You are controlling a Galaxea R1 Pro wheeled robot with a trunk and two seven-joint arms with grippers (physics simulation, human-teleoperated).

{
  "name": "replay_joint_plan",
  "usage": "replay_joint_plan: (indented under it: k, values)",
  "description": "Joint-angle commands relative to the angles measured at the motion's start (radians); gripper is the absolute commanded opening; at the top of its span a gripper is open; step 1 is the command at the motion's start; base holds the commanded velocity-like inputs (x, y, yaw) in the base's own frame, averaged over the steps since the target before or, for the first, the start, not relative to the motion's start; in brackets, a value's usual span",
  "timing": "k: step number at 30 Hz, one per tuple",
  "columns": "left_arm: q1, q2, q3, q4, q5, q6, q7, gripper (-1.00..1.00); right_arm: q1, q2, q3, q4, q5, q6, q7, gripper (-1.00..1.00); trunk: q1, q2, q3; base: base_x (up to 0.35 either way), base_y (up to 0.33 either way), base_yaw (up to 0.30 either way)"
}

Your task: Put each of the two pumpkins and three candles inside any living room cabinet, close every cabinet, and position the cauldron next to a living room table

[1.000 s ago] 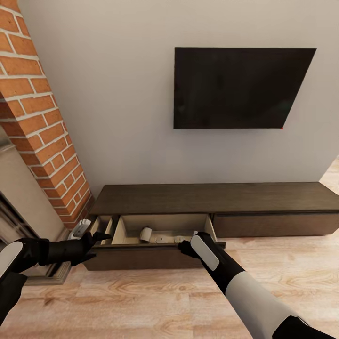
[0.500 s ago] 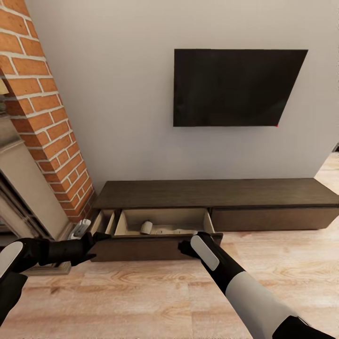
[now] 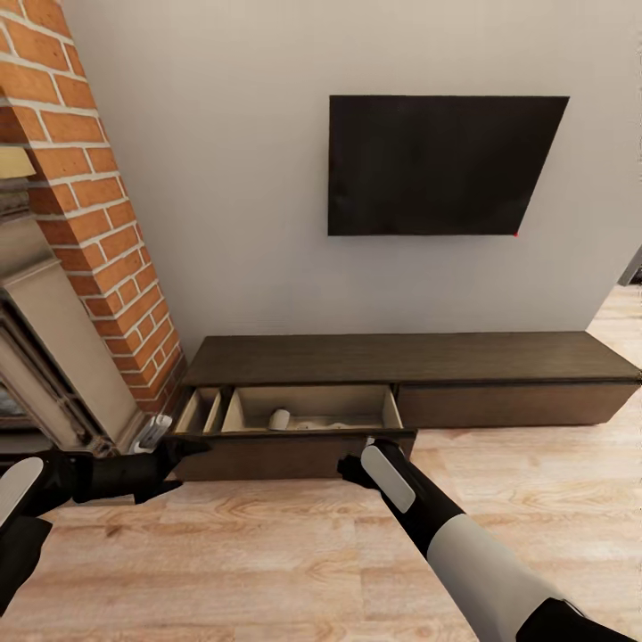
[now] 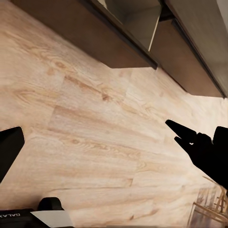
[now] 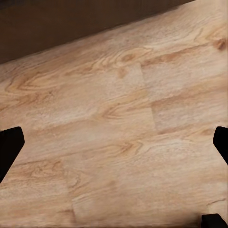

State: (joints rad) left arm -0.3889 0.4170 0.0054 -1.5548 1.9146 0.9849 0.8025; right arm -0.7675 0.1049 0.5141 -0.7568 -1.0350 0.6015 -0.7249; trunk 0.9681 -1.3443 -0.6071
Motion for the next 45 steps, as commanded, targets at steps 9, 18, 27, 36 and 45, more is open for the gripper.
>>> replay_joint_plan:
  k: [9, 18, 27, 36, 45]
  values:
    - [-0.001, 0.001, 0.002, -0.001, 0.009, 0.001, 0.01, 1.0, -0.001, -0.001, 0.002, -0.001, -0.008, 0.001, -0.007, 1.0, -0.001, -0.001, -0.001, -0.136, 0.0, 0.0]
    - [-0.001, 0.0, -0.002, 0.002, 0.007, 0.0, 0.014, 1.0, -0.001, -0.001, 0.002, -0.001, -0.008, 0.001, -0.007, 1.0, -0.001, -0.001, -0.001, -0.082, 0.0, 0.0]
    - [-0.001, 0.0, 0.0, 0.001, 0.007, 0.0, 0.014, 1.0, -0.001, -0.001, 0.003, -0.001, -0.007, 0.001, -0.007, 1.0, -0.001, -0.001, -0.001, -0.083, 0.0, 0.0]
    - [-0.001, 0.004, 0.001, 0.003, -0.005, 0.001, 0.012, 1.0, -0.001, 0.001, 0.006, -0.001, -0.006, -0.001, -0.007, 1.0, -0.001, -0.001, -0.001, -0.027, 0.0, 0.0]
    - [-0.001, 0.003, 0.003, 0.002, -0.004, 0.001, 0.012, 1.0, -0.001, 0.004, 0.002, -0.001, -0.006, -0.003, -0.007, 1.0, -0.001, -0.001, -0.001, -0.142, 0.0, 0.0]
